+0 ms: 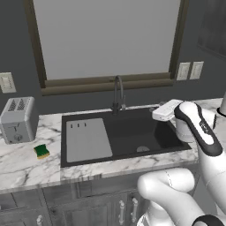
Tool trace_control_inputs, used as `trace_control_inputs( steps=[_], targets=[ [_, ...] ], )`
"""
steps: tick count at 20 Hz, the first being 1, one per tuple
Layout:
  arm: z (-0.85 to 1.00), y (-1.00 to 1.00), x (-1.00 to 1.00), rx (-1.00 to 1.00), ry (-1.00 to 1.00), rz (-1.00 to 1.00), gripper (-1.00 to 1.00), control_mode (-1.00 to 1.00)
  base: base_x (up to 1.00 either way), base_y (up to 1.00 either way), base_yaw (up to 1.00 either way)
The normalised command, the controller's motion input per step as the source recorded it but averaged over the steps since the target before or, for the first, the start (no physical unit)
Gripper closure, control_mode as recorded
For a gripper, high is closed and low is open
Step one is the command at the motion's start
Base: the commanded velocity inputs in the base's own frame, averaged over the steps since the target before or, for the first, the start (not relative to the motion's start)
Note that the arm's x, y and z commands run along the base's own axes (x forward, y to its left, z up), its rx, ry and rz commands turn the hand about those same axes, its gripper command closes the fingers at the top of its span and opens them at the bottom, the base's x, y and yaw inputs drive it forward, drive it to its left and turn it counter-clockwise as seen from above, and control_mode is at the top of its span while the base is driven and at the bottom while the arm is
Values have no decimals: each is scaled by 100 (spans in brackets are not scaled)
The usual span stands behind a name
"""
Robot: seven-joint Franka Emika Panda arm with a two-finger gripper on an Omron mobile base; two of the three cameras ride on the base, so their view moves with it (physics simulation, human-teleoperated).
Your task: Soak the sponge with water for a few seconds and then drop it inside the sink.
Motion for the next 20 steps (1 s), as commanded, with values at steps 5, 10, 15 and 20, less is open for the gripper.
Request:
trace_control_inputs(
  steps=[5, 10, 15, 20],
  targets=[
    [-4, 1, 1, 0, -2, 0, -100, -100, 0, 0, 0],
    [-1, 0, 10, 0, 0, 0, -100, -100, 0, 0, 0],
    [-2, 0, 20, 0, 0, 0, -100, -100, 0, 0, 0],
    [-10, 0, 21, 0, 0, 0, -100, -100, 0, 0, 0]
  ],
)
